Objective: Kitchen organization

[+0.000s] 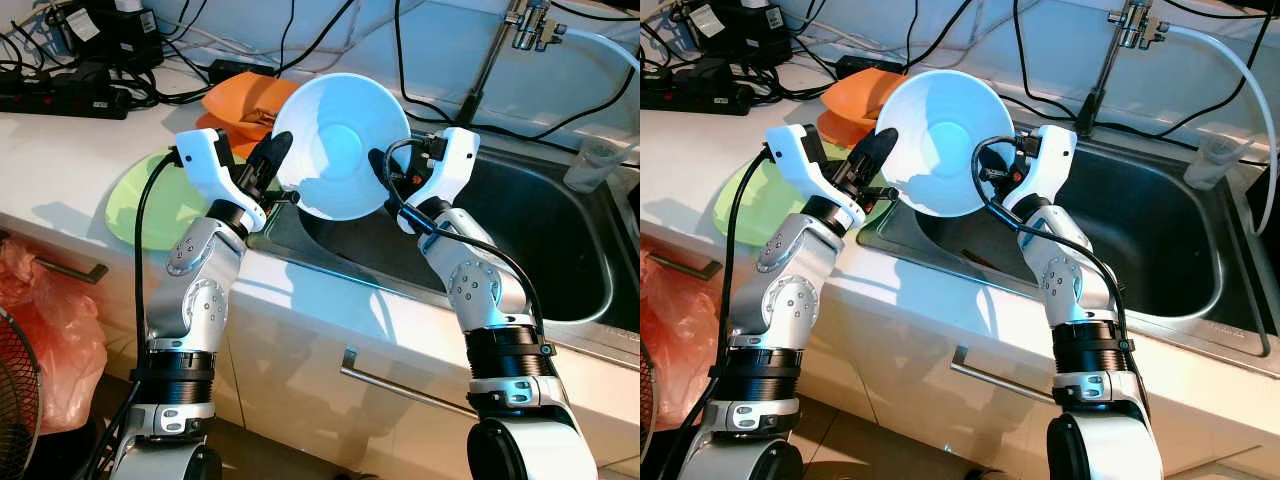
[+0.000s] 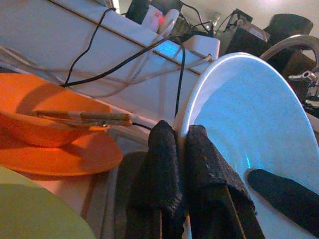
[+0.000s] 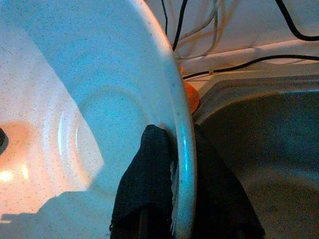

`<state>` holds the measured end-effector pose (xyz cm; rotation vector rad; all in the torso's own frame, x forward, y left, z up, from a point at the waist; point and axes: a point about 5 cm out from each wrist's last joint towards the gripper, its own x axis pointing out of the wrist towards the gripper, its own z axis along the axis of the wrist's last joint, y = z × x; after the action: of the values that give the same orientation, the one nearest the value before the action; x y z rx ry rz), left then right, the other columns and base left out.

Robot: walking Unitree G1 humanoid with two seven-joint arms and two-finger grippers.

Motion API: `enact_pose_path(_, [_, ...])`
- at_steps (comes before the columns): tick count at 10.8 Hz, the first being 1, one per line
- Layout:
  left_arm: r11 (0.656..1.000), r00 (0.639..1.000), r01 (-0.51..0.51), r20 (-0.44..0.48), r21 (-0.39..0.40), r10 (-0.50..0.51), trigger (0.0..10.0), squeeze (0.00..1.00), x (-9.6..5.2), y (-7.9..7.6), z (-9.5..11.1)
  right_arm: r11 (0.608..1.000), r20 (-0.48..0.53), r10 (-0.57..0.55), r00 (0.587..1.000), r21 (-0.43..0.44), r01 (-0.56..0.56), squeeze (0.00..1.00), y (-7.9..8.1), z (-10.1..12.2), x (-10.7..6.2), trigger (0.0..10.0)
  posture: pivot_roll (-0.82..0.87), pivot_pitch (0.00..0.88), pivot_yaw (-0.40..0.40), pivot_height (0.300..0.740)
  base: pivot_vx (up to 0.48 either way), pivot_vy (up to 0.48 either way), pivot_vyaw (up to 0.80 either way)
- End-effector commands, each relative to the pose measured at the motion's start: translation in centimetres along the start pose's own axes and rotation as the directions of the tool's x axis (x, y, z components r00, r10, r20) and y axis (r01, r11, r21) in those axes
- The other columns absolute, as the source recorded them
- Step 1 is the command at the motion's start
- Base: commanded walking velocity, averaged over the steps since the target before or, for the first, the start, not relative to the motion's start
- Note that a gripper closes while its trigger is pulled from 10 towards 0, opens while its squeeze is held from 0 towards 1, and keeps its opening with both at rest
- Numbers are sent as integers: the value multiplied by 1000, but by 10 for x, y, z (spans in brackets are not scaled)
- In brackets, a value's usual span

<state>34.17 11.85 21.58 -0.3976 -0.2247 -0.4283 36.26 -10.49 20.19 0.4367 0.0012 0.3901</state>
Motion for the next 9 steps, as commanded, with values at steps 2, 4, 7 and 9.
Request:
enact_pose_path(2, [997, 996, 75, 55, 4, -75, 10000, 0, 5, -13, 14, 997, -54, -78, 996, -9, 77, 0, -15, -8, -4, 0, -30, 26, -79, 740, 0, 0, 0])
enact_pose_path(4, [997, 996, 78, 51, -5, -78, 10000, 1000, 6, -14, 13, 997, -52, -81, 995, -6, 81, 0, -15, -8, -4, 78, -31, 24, -80, 740, 0, 0, 0])
enact_pose_path(7, [996, 995, 90, 45, -27, -89, 10000, 1000, 6, -15, 11, 996, -51, -88, 995, -4, 88, 0, -17, -7, -4, 2784, -31, 23, -82, 740, 0, 0, 0])
enact_pose_path(9, [995, 995, 93, 47, -28, -92, 10000, 1000, 5, -16, 12, 996, -53, -93, 994, -5, 93, 0, -17, -8, -4, 3804, -32, 23, -81, 740, 0, 0, 0])
